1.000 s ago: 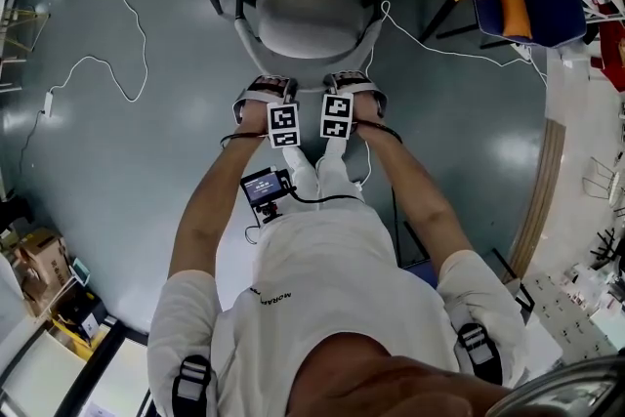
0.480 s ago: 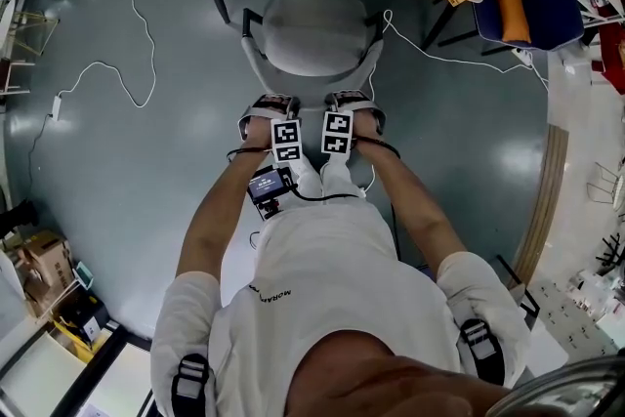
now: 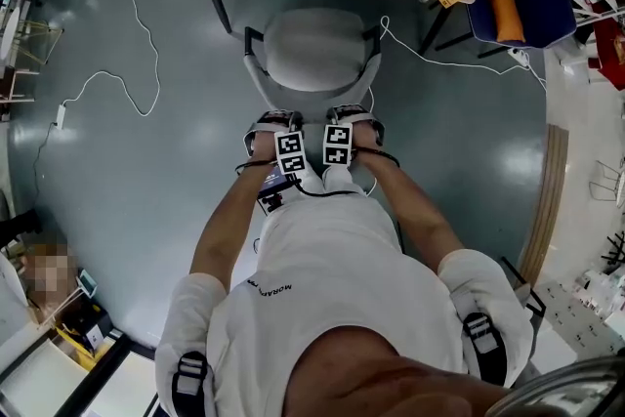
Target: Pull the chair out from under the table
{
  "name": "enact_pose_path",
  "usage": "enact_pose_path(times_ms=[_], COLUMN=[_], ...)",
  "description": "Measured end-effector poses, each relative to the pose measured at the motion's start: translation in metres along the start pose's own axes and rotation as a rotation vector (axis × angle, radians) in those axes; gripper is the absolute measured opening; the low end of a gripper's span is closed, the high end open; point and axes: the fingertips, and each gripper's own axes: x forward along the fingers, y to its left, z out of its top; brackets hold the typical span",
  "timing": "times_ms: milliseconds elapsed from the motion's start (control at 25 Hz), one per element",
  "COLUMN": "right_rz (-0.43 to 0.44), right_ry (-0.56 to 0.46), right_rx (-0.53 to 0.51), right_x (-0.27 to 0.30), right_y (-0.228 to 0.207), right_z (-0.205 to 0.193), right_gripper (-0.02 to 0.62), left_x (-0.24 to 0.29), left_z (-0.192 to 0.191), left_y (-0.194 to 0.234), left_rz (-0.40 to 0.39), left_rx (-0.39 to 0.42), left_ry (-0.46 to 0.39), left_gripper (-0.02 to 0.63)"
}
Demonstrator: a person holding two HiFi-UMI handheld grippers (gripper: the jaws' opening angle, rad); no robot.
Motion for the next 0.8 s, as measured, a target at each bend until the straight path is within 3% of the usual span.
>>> enact_pose_path(times_ms=[320, 800], right_rz=[0.009, 0.042], right_ry=[-0.014, -0.04], right_rx=[0.018, 0.052], right_x=[-0.008, -0.016], right_y=[0.024, 0.057], right_z=[0.009, 0.013], right_gripper=[0.08, 0.08], left_x=[-0.011, -0.022], left_z=[0.0, 0.003], left_y=[-0.023, -0.054], left_rz=[-0.056, -0.111], left_rx=[0.029, -0.048], left_ry=[0.019, 0.009], left_gripper=[0.06, 0.06])
